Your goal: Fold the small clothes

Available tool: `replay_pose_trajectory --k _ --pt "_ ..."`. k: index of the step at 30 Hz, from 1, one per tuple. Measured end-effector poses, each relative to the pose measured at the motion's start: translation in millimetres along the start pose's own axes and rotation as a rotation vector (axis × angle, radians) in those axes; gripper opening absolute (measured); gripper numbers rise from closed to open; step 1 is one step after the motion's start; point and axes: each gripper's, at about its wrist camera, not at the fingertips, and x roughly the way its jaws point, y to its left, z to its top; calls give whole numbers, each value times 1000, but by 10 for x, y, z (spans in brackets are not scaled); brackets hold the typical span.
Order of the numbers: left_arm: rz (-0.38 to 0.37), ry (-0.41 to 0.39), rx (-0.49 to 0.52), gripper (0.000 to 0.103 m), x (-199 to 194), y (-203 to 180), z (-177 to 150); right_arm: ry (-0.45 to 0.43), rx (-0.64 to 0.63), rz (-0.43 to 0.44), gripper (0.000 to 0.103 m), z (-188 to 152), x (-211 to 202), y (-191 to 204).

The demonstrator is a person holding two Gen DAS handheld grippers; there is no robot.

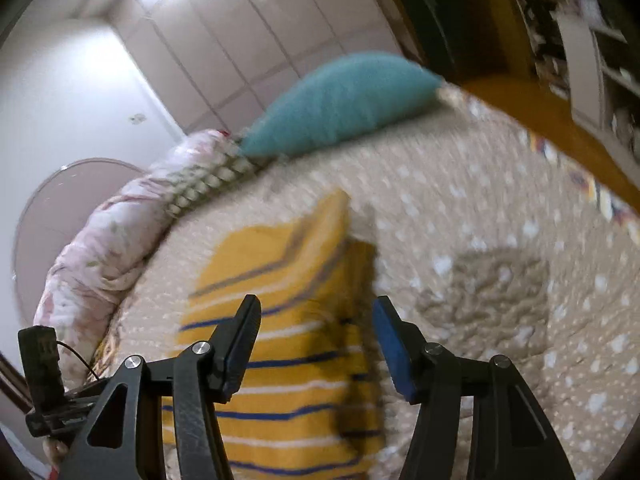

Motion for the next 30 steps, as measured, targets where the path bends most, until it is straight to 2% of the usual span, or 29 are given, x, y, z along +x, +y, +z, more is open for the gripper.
replay_pose_trajectory --k 1,3,4,5,8,9,10,12,15,18,20,22,24,28,30 --pt "45 -53 14 76 -121 -2 21 -13 -22 24 63 -16 -60 97" --pt "162 -174 42 91 -424 -48 -52 -7 -52 71 61 -80 -78 244" --pt "225 -249 56 95 -592 -81 -100 11 -66 89 56 -149 -54 286" --pt "256 -306 66 102 -713 -117 -137 28 -71 98 53 -223 -37 296" --pt "355 -458 95 103 -1071 -193 -259 104 -21 73 53 -488 137 188" --pt "370 -476 103 103 -1114 -205 -262 128 1 35 51 -590 187 110" --pt "380 -486 109 103 -1166 -209 -294 145 13 -14 44 -699 219 22" --pt "383 -473 95 103 -1204 -180 -330 111 9 -45 41 -848 130 -77" --pt "297 -384 61 103 -1114 -115 -341 73 -7 -91 41 -867 -106 -13" --pt "283 -340 29 103 -1017 -107 -382 12 -83 -57 41 -813 -278 265" --pt "306 -325 42 103 -962 -143 -394 -3 -124 14 41 -801 -306 501" --pt "330 -316 56 103 -942 -196 -421 26 -142 119 41 -833 -223 686" --pt "344 -304 66 103 -921 -227 -447 74 -144 188 41 -909 -54 798" --pt "372 -257 80 103 -868 -232 -497 230 -130 195 42 -1179 372 824" --pt "381 -234 74 103 -814 -196 -509 240 -111 210 42 -1278 387 775"
